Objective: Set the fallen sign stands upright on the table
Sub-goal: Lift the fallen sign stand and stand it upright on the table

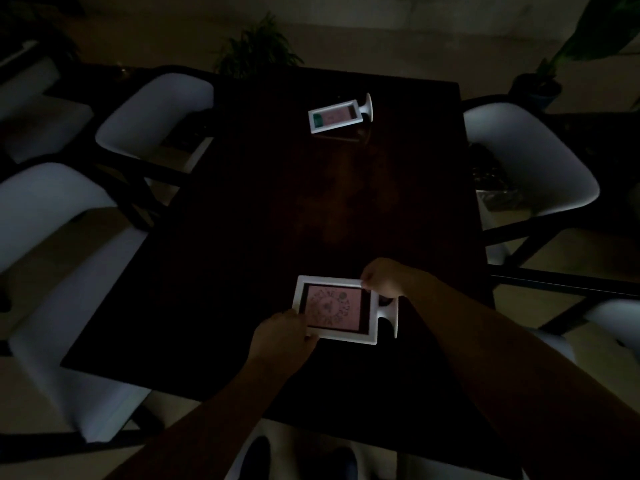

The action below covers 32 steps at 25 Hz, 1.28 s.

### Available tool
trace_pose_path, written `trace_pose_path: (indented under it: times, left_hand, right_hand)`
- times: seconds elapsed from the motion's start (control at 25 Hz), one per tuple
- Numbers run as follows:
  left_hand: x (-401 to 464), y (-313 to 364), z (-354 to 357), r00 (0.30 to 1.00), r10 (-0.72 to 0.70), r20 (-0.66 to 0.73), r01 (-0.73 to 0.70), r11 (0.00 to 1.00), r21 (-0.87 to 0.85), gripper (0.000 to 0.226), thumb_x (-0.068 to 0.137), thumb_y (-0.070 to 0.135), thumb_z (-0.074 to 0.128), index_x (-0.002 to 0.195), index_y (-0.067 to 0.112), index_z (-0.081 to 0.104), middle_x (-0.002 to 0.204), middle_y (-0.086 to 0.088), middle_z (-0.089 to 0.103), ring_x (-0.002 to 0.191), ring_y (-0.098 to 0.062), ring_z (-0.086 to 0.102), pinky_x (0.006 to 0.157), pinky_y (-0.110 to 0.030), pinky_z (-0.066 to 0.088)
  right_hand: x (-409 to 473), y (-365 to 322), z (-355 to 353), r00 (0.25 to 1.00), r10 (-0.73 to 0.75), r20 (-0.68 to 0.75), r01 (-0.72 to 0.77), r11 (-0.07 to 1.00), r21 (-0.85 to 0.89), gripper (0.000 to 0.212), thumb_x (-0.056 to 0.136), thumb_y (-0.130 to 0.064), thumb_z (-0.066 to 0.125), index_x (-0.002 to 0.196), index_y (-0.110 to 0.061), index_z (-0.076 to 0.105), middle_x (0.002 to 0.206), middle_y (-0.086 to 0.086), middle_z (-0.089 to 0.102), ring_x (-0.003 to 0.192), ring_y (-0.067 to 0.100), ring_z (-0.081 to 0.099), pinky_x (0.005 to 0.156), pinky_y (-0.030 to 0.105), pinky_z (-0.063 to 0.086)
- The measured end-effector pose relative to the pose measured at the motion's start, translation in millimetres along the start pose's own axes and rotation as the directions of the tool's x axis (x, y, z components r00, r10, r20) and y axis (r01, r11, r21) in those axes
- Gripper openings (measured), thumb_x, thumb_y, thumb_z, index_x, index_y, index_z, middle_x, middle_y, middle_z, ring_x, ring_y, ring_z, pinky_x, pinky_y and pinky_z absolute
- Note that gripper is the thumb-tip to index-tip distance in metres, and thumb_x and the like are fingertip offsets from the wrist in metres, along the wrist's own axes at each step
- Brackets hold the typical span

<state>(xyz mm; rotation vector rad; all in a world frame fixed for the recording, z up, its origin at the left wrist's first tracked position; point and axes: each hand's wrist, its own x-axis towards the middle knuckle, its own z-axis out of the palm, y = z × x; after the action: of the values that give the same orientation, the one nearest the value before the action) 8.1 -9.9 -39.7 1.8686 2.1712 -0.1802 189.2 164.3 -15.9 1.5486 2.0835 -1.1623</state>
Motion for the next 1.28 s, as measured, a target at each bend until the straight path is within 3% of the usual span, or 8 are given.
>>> trace_pose_path:
  times: [0.16,0.24,0.36,0.44,0.72,0.84,0.96,1.28]
  left_hand:
    - [-12,-12,-2,0.978,-0.184,0.099,0.207,0.914,-0.349,0.059,0.084,0.074,0.051,0.071,0.019,0.070,0.065,0.009,0.066,0.062,-0.007,0.064,0.054,-0.022,0.044]
    - [-13,-19,-10,0.960,-0.248,0.131,0.279,0.797,-0.536,0.054,0.083,0.073,0.054,0.083,0.023,0.073,0.074,0.014,0.065,0.068,-0.005,0.063,0.054,-0.017,0.038]
    - [-4,-30,-24,0.938,-0.294,0.183,0.282,0.342,-0.897,0.041,0.084,0.053,0.072,0.109,0.021,0.069,0.101,0.007,0.072,0.087,-0.009,0.068,0.076,-0.026,0.054]
    - [2,-36,-34,0.951,-0.279,0.131,0.183,0.168,-0.969,0.029,0.088,0.038,0.074,0.114,0.031,0.065,0.110,0.005,0.073,0.101,-0.015,0.070,0.091,-0.037,0.055]
    - [7,-49,-31,0.940,-0.314,-0.136,-0.071,0.212,-0.975,0.018,0.090,0.018,0.074,0.106,0.024,0.074,0.095,0.020,0.077,0.093,0.000,0.072,0.079,-0.016,0.054]
    - [7,-50,-26,0.927,-0.293,-0.235,-0.104,0.401,-0.910,0.018,0.089,0.016,0.074,0.106,0.021,0.077,0.082,0.033,0.071,0.086,0.011,0.067,0.073,-0.006,0.048]
    - [8,-48,-24,0.933,-0.256,-0.255,-0.117,0.455,-0.883,0.018,0.090,0.018,0.074,0.106,0.026,0.077,0.083,0.037,0.069,0.089,0.012,0.067,0.075,-0.005,0.047]
    - [5,-42,-27,0.930,-0.282,-0.235,-0.054,0.528,-0.847,0.021,0.088,0.018,0.074,0.109,0.023,0.073,0.091,0.023,0.069,0.086,0.017,0.063,0.070,-0.003,0.045]
  right_hand:
    - [-10,-5,3,0.993,0.051,-0.102,-0.005,0.911,0.411,0.018,0.100,-0.011,0.054,0.108,-0.001,0.066,0.103,0.018,0.067,0.091,0.030,0.067,0.069,0.037,0.060]
    - [-18,-12,6,0.987,0.029,-0.160,0.067,0.823,0.563,0.012,0.099,-0.009,0.054,0.102,-0.005,0.065,0.102,0.016,0.067,0.086,0.025,0.067,0.064,0.032,0.059]
    - [-26,-25,14,0.971,-0.031,-0.239,0.205,0.626,0.752,0.008,0.097,-0.005,0.057,0.101,-0.004,0.063,0.102,0.019,0.066,0.089,0.028,0.066,0.074,0.038,0.059]
    - [-26,-33,21,0.966,-0.057,-0.252,0.244,0.524,0.816,0.013,0.098,-0.002,0.055,0.109,0.002,0.060,0.106,0.021,0.065,0.094,0.029,0.067,0.078,0.040,0.060]
    - [-13,-38,48,0.952,-0.203,-0.231,0.296,0.401,0.867,0.014,0.099,-0.006,0.054,0.111,-0.005,0.061,0.116,0.011,0.069,0.109,0.023,0.067,0.094,0.037,0.054]
    - [-7,-36,57,0.950,-0.189,-0.249,0.309,0.437,0.845,0.016,0.100,-0.003,0.050,0.110,-0.009,0.061,0.115,0.007,0.066,0.109,0.015,0.065,0.092,0.028,0.053]
    - [-6,-31,62,0.948,-0.175,-0.268,0.320,0.502,0.804,0.023,0.099,0.001,0.049,0.117,-0.008,0.060,0.111,0.000,0.067,0.100,0.005,0.064,0.079,0.019,0.054]
    - [-5,-26,62,0.943,-0.165,-0.290,0.328,0.618,0.714,0.022,0.098,-0.003,0.051,0.106,-0.018,0.064,0.111,0.002,0.069,0.105,0.017,0.064,0.091,0.035,0.050]
